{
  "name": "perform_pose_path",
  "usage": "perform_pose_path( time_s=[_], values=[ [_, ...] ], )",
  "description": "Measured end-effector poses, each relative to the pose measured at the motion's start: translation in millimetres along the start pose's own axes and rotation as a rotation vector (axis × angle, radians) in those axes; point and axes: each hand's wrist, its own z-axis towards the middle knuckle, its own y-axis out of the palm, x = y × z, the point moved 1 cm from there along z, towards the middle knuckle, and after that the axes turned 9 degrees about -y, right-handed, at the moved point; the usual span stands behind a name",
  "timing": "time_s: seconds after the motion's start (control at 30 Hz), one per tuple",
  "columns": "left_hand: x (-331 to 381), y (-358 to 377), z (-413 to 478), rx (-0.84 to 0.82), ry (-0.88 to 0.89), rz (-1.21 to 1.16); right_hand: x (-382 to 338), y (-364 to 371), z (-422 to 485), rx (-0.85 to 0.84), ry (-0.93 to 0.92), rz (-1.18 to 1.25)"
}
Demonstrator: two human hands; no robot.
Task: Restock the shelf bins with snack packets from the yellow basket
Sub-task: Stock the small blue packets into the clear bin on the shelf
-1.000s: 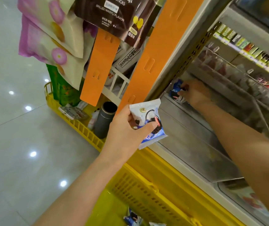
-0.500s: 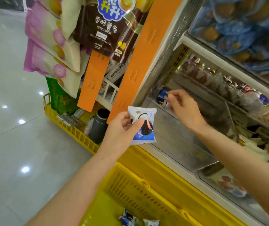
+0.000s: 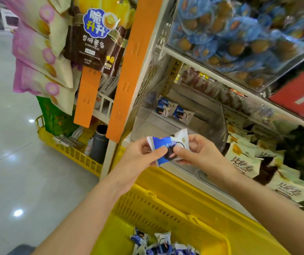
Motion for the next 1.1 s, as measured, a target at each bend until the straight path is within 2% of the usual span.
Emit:
perform_pose_path(
  time_s=[0.1,0.17,0.27,0.33,0.47,0.57,0.63,0.73,0.9,1.1],
  values=[
    [-2,5,-5,0.108,0.151,0.283,-2,-11,-15,-0.057,-0.18,-0.489],
    [-5,9,-8,0.099,0.19,0.386,-7,-15,-22,-0.136,-0.295,-0.656],
    [-4,14,-12,0.03,0.217,0.42,-11,-13,-26,-0.214,-0.307,-0.64],
    [3,15,-8,0.009,0.271,0.485,-13,-13,-22,-0.194,-0.296,-0.619],
    [26,10,17,0.069,0.393,0.676,-21,-32,2,-0.088,-0.237,-0.593],
    [39,-1,44,0.124,0.458,0.824,-22,-59,41,0.115,-0.232,-0.695],
    [37,-7,60,0.127,0.472,1.004,-15,-75,74,0.222,-0.182,-0.754],
    [27,-15,79,0.163,0.553,1.259,7,-88,121,0.184,-0.109,-0.861],
    [18,-28,90,0.207,0.732,1.232,54,-101,174,0.146,0.075,-1.028],
    [18,-40,95,0.206,0.904,1.164,84,-99,204,0.106,0.194,-1.119]
  ],
)
